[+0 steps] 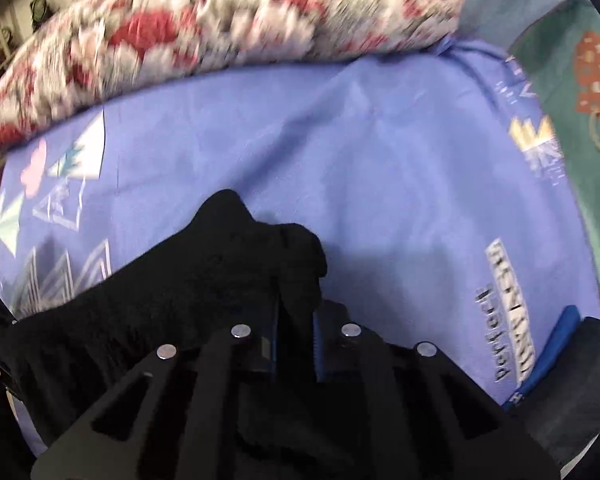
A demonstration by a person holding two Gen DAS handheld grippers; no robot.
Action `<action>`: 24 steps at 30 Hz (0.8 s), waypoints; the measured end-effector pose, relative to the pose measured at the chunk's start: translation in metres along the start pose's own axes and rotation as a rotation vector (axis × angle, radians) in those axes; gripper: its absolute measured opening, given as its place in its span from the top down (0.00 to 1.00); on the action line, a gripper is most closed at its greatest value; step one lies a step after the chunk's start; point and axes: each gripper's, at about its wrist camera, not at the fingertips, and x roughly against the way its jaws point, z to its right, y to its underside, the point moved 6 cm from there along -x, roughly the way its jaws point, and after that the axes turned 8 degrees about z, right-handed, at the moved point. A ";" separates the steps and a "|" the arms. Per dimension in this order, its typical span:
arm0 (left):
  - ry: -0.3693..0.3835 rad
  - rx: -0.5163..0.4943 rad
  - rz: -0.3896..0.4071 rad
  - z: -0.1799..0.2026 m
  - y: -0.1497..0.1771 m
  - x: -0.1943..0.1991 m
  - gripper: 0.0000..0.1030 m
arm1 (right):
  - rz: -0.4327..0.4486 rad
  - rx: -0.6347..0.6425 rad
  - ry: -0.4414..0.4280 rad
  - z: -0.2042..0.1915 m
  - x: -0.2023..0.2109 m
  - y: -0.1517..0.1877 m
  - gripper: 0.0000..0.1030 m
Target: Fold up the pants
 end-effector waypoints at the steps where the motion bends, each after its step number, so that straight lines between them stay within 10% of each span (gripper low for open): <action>1: -0.007 -0.002 0.024 -0.002 -0.006 0.006 0.89 | 0.044 -0.025 0.011 0.005 0.011 -0.009 0.87; 9: -0.217 -0.050 0.086 -0.033 -0.071 0.045 0.86 | 0.324 -0.074 0.117 0.017 0.027 -0.087 0.86; 12: -0.385 0.099 -0.082 -0.100 -0.060 0.030 0.82 | 0.257 -0.123 0.212 0.019 -0.020 -0.085 0.29; 14: -0.401 0.057 -0.085 -0.099 -0.056 0.039 0.80 | 0.145 -0.072 0.290 0.008 -0.046 -0.062 0.28; 17: -0.434 -0.026 -0.010 -0.078 -0.065 0.066 0.41 | 0.217 -0.035 0.323 -0.002 -0.009 -0.038 0.27; 24: -0.353 -0.187 0.046 -0.026 -0.076 0.067 0.31 | 0.307 -0.301 0.296 0.014 0.178 0.108 0.09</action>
